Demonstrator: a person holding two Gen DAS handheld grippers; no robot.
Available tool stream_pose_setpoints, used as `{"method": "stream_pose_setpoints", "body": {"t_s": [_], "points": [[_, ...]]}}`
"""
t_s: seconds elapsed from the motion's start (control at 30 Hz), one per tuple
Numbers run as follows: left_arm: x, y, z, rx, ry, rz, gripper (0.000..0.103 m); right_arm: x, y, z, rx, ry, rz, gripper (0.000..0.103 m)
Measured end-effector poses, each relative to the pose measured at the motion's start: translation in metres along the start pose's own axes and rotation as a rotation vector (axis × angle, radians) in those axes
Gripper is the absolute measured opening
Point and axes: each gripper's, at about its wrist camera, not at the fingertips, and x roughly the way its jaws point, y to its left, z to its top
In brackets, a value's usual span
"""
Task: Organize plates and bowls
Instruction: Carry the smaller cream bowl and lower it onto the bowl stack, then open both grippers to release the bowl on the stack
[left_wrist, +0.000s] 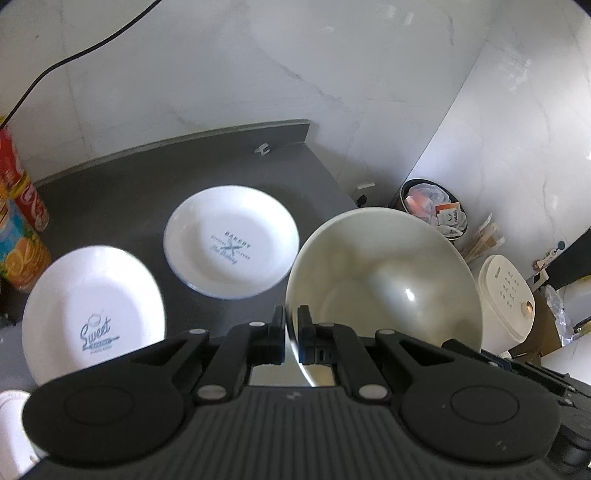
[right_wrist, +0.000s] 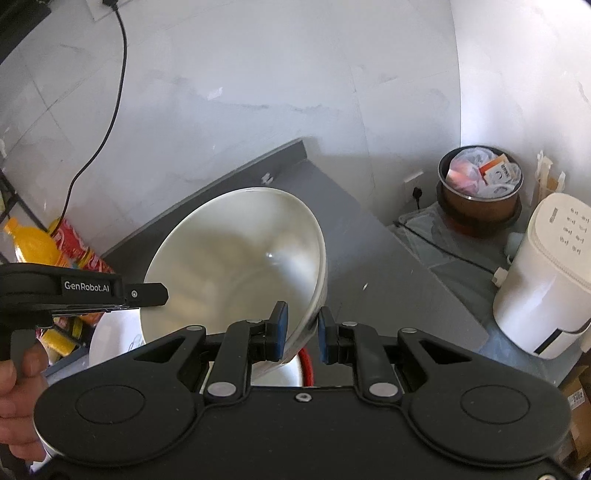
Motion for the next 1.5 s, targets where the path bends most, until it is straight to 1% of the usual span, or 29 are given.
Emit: {"method": "stream_pose_setpoints", "body": {"t_s": [0.33,0.57,0.7,0.8,0.9,1.1,1.17,1.23,1.3,1.33,1.4,1.5], "points": [[-0.009,0.017,-0.024,-0.040,0.022,0.018,0.004,-0.001,0.009,-0.012,-0.020,0.056,0.017,0.018],[-0.010,0.029,-0.034,-0.041,0.043,0.035,0.004,-0.001,0.019,-0.020,-0.051,0.084,0.035,0.018],[-0.005,0.037,-0.040,-0.062,0.075,0.035,0.004,0.005,0.022,-0.028,-0.058,0.122,0.035,0.018],[0.001,0.039,-0.045,-0.063,0.090,0.042,0.004,0.008,0.020,-0.033,-0.034,0.145,0.035,0.018],[0.005,0.040,-0.048,-0.071,0.106,0.040,0.004,0.011,0.020,-0.036,-0.038,0.160,0.026,0.018],[0.008,0.042,-0.048,-0.065,0.112,0.045,0.005,0.017,0.022,-0.039,-0.054,0.182,0.024,0.020],[0.011,0.043,-0.048,-0.066,0.123,0.048,0.005,0.021,0.022,-0.041,-0.044,0.194,0.032,0.023],[0.012,0.043,-0.048,-0.064,0.127,0.053,0.006,0.022,0.024,-0.043,-0.050,0.191,0.020,0.026],[0.009,0.042,-0.046,-0.052,0.097,0.073,0.008,0.019,0.031,-0.044,-0.081,0.169,0.013,0.035],[0.007,0.041,-0.045,-0.046,0.081,0.083,0.009,0.017,0.033,-0.044,-0.089,0.159,0.015,0.045],[0.006,0.038,-0.041,-0.034,0.087,0.102,0.009,0.012,0.034,-0.042,-0.090,0.131,0.019,0.055],[0.004,0.034,-0.038,-0.019,0.089,0.120,0.015,0.006,0.030,-0.039,-0.080,0.111,0.015,0.058]]}}
